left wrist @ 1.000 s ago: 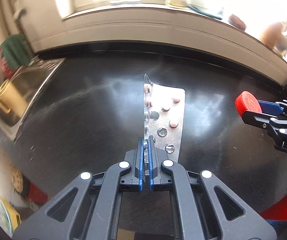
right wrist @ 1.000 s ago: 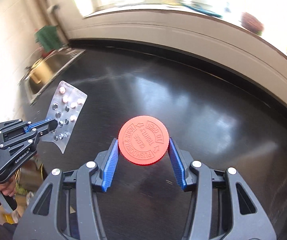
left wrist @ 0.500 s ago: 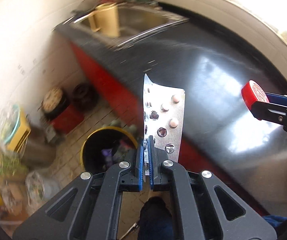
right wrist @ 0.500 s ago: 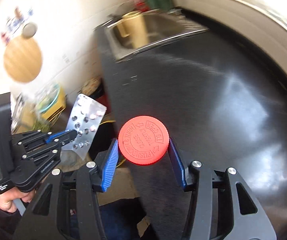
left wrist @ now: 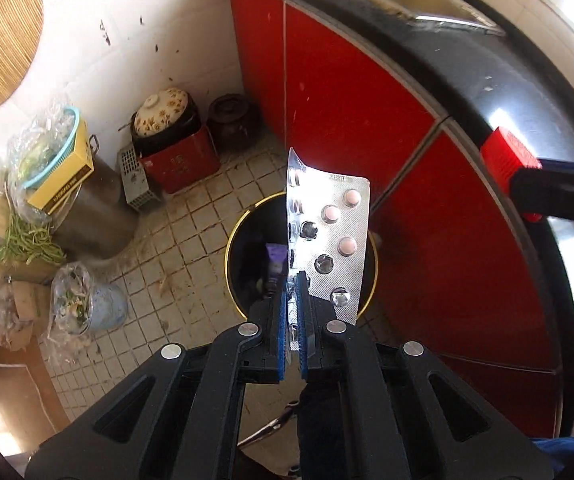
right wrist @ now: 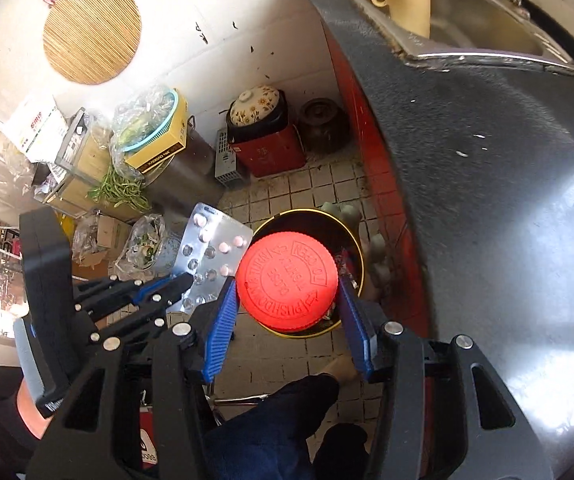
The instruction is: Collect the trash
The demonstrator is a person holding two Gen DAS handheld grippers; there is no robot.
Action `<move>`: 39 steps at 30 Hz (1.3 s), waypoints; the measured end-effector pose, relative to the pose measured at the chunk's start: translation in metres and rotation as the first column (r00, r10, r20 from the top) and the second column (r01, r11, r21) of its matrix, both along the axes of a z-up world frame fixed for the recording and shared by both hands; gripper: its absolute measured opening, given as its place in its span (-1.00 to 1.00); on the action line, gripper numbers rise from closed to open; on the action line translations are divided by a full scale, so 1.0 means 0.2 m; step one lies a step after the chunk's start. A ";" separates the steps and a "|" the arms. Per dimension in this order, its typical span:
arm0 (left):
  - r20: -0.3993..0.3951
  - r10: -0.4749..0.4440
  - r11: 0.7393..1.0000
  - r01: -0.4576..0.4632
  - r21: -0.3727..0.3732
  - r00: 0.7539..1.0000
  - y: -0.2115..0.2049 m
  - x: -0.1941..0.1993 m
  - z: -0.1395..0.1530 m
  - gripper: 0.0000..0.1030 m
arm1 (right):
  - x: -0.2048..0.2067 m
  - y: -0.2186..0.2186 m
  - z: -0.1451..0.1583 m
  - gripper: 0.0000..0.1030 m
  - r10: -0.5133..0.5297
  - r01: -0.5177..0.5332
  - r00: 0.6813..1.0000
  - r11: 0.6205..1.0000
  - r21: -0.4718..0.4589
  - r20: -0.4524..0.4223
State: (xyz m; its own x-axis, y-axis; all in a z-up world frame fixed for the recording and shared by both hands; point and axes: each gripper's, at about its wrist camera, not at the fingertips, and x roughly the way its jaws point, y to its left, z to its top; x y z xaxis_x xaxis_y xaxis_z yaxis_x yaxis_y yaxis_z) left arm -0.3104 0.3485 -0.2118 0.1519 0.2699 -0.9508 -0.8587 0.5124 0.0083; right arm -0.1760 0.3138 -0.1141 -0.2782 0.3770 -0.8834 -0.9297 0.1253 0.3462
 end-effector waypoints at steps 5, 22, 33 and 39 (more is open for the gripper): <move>-0.001 0.008 1.000 -0.008 -0.021 1.000 0.08 -0.02 -0.09 -0.93 | -0.06 0.14 -0.08 -0.04 0.037 -0.036 0.999 0.999 -0.041 0.039; -0.005 -0.015 1.000 0.015 -0.009 1.000 0.16 0.01 -0.14 0.26 | -0.07 0.27 -0.07 0.33 0.036 -0.033 0.997 0.999 -0.042 0.065; 0.067 -0.086 0.992 0.079 0.097 0.994 0.06 0.15 0.18 0.82 | 0.29 -0.19 0.22 0.81 -0.157 0.156 0.986 0.987 0.034 0.058; 0.146 -0.297 0.952 0.281 0.118 0.944 -0.17 0.60 0.46 0.83 | 0.68 -0.87 0.45 0.83 -0.447 0.433 0.860 0.895 0.109 0.248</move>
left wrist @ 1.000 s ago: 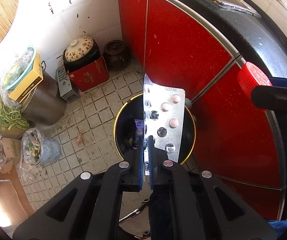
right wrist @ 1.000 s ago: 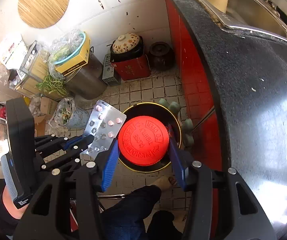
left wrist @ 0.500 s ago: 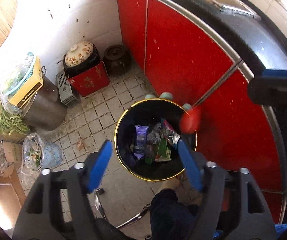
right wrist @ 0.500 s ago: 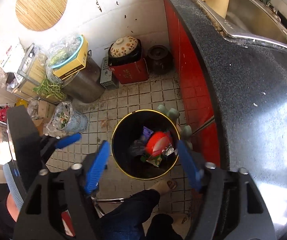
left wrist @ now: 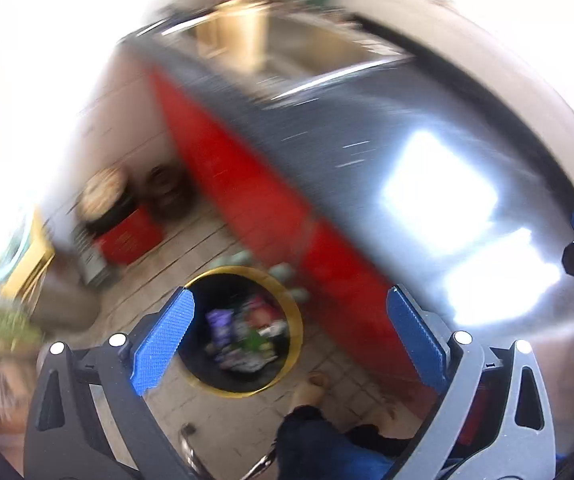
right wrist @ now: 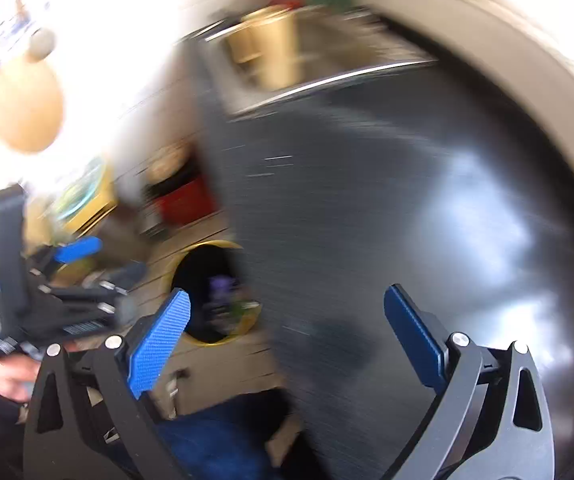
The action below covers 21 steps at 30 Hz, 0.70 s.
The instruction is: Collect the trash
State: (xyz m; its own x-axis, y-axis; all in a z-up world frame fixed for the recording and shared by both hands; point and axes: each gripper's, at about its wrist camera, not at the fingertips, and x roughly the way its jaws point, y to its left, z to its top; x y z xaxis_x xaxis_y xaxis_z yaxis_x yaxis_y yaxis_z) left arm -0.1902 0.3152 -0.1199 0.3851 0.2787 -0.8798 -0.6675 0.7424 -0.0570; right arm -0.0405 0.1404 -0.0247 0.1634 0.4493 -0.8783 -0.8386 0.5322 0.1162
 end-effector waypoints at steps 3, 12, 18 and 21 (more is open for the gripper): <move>0.029 -0.184 0.983 0.183 0.025 0.983 -0.19 0.30 0.12 0.83 | 0.13 -0.35 0.10 0.84 -0.186 0.187 0.977 0.982 0.001 0.105; 0.067 -0.566 0.824 0.561 0.079 0.822 -0.87 0.98 0.37 0.83 | 0.32 -1.48 0.27 0.85 -0.730 0.739 0.655 0.672 0.037 0.196; 0.016 -0.676 0.735 0.672 0.085 0.737 -1.23 1.19 0.39 0.83 | 0.33 -1.75 0.27 0.85 -0.809 0.819 0.556 0.572 0.038 0.191; -0.004 -0.703 0.707 0.701 0.095 0.711 -1.33 1.20 0.39 0.83 | 0.34 -1.83 0.26 0.85 -0.825 0.833 0.538 0.552 0.041 0.173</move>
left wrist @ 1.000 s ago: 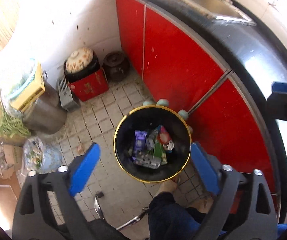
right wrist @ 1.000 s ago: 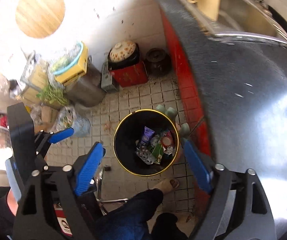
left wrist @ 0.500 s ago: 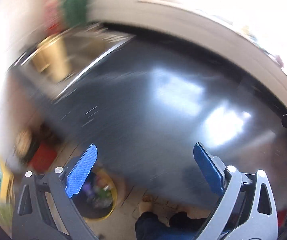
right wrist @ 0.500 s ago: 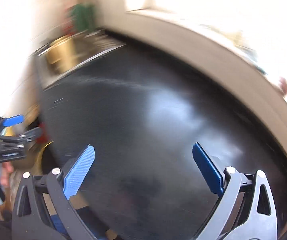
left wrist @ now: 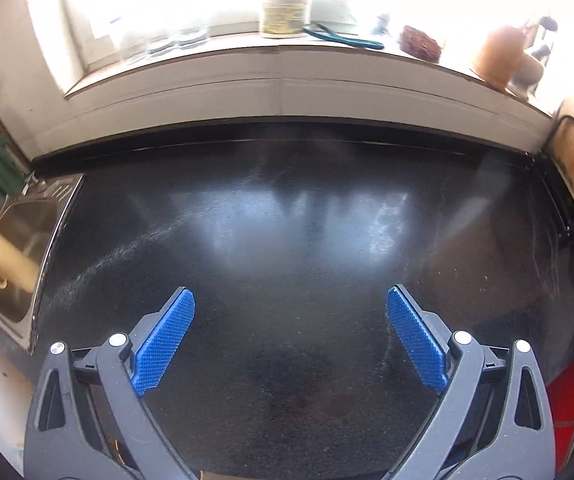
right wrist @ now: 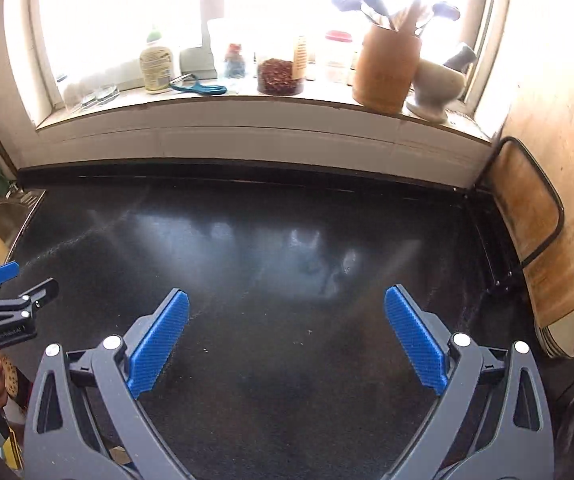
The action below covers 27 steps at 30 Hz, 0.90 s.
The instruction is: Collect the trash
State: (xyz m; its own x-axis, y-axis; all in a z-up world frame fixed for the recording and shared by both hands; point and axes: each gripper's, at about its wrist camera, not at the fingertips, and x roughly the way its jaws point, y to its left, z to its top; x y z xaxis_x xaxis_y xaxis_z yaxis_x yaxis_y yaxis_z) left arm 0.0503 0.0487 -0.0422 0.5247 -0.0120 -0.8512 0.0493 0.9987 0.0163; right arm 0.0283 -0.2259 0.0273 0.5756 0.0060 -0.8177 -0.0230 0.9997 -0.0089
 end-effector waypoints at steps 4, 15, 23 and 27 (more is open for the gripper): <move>-0.003 -0.002 1.000 0.002 -0.001 1.000 -0.04 0.02 0.00 0.83 | -0.04 -0.02 0.01 0.85 -0.011 0.011 1.000 1.000 0.028 -0.006; -0.010 0.011 1.000 -0.010 0.018 1.000 -0.07 0.00 0.00 0.83 | -0.02 -0.07 0.00 0.85 0.003 -0.002 1.000 0.998 0.065 -0.016; -0.011 0.021 1.000 -0.021 0.020 1.000 -0.07 -0.02 0.01 0.83 | -0.03 -0.08 -0.01 0.85 0.007 -0.006 1.000 0.997 0.074 -0.023; -0.011 0.027 0.999 -0.027 0.021 1.000 -0.05 -0.03 0.01 0.83 | -0.04 -0.08 -0.01 0.85 0.006 -0.004 1.000 0.997 0.077 -0.026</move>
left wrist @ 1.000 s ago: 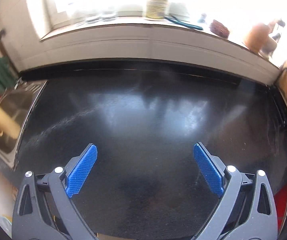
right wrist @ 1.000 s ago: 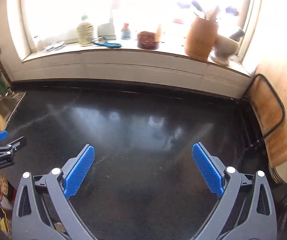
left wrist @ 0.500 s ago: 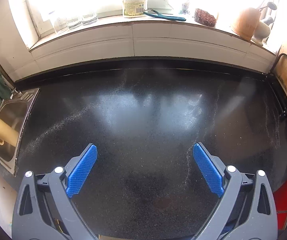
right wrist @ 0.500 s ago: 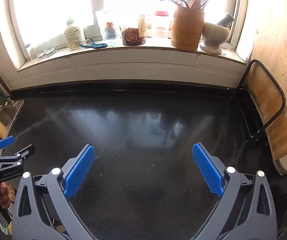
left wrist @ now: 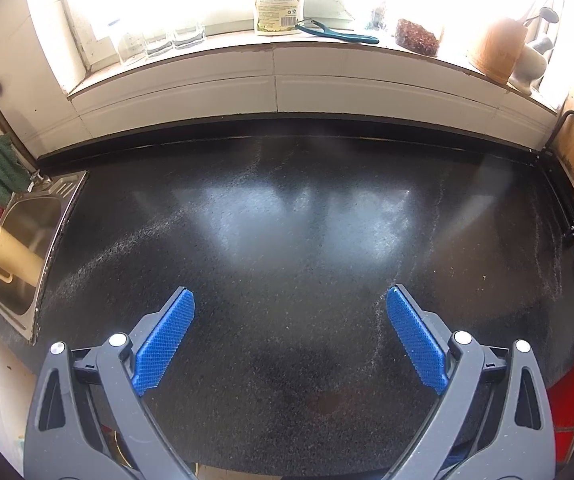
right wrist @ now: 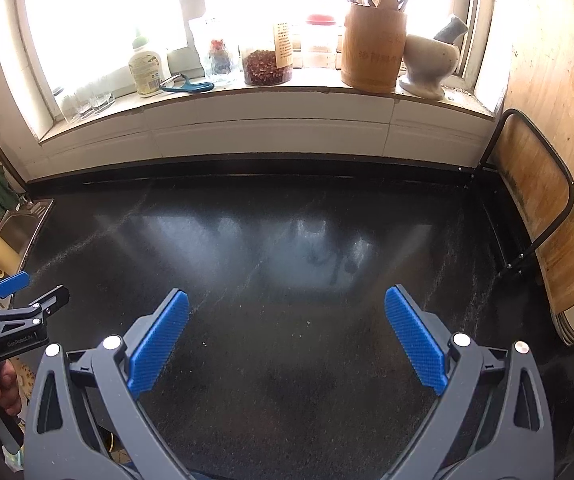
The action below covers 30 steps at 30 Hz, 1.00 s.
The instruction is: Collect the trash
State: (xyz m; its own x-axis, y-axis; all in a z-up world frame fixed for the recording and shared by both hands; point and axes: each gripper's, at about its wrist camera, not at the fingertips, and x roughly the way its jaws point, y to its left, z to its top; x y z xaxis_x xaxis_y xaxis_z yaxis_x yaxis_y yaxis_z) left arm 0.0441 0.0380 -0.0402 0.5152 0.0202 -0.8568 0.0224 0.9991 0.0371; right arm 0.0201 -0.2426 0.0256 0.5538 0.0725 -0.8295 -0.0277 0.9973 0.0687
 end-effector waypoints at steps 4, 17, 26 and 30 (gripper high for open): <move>-0.003 0.007 1.000 -0.007 -0.004 1.000 0.02 -0.01 0.00 0.83 | -0.01 0.00 0.00 0.85 0.004 -0.004 1.000 1.000 -0.001 -0.002; -0.001 0.008 1.000 -0.008 -0.006 1.000 0.01 -0.02 0.00 0.83 | -0.03 0.00 -0.01 0.85 0.005 -0.005 1.000 1.000 0.004 -0.007; -0.004 0.013 1.000 -0.013 -0.006 1.000 0.02 -0.03 0.00 0.83 | -0.04 0.00 -0.02 0.85 0.003 -0.003 1.000 1.000 0.007 -0.011; -0.006 0.013 1.000 -0.013 -0.007 1.000 0.02 -0.03 -0.01 0.83 | -0.04 0.01 -0.02 0.85 0.004 -0.004 1.000 1.000 0.006 -0.010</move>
State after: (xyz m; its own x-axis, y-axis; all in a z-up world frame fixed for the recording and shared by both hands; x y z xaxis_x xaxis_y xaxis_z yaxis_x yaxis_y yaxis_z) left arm 0.0374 0.0430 -0.0416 0.5100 0.0209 -0.8599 0.0099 0.9995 0.0301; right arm 0.0125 -0.2412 0.0223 0.5450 0.0792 -0.8347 -0.0306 0.9967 0.0746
